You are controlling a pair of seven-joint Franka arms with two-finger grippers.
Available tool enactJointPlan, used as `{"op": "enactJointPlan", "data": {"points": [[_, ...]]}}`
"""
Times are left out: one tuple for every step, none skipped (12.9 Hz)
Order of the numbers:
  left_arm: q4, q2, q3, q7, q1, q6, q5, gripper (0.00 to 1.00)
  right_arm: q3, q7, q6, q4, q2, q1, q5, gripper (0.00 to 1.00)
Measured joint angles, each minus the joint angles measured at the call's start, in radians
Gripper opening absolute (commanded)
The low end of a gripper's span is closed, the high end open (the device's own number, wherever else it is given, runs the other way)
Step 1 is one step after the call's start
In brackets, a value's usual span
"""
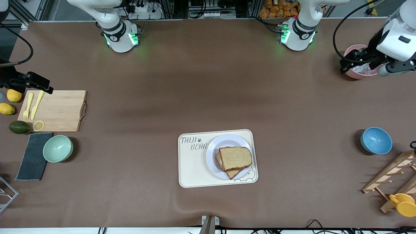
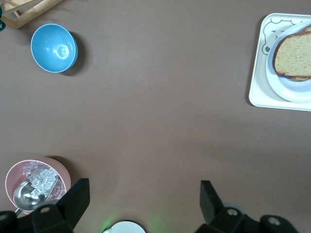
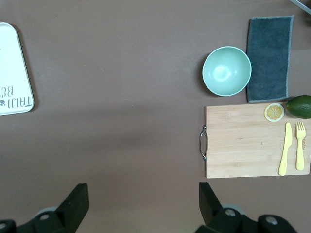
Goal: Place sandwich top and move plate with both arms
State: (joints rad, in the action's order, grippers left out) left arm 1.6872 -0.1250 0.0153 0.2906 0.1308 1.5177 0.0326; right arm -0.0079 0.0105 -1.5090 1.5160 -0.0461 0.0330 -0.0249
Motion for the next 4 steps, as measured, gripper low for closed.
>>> {"op": "enactJointPlan", "data": {"points": [[0.001,0.004,0.0,0.0,-0.001,0.003,0.0,1.0,0.0,0.0,0.0,0.0,0.0,0.0,0.0,1.0],[0.001,0.005,0.0,0.0,-0.004,0.008,0.0,1.0,0.0,0.0,0.0,0.0,0.0,0.0,0.0,1.0],[0.001,0.005,0.0,0.0,-0.007,0.013,0.0,1.0,0.0,0.0,0.0,0.0,0.0,0.0,0.0,1.0],[-0.002,0.005,0.0,0.0,-0.01,0.015,0.0,1.0,0.0,0.0,0.0,0.0,0.0,0.0,0.0,1.0]]}}
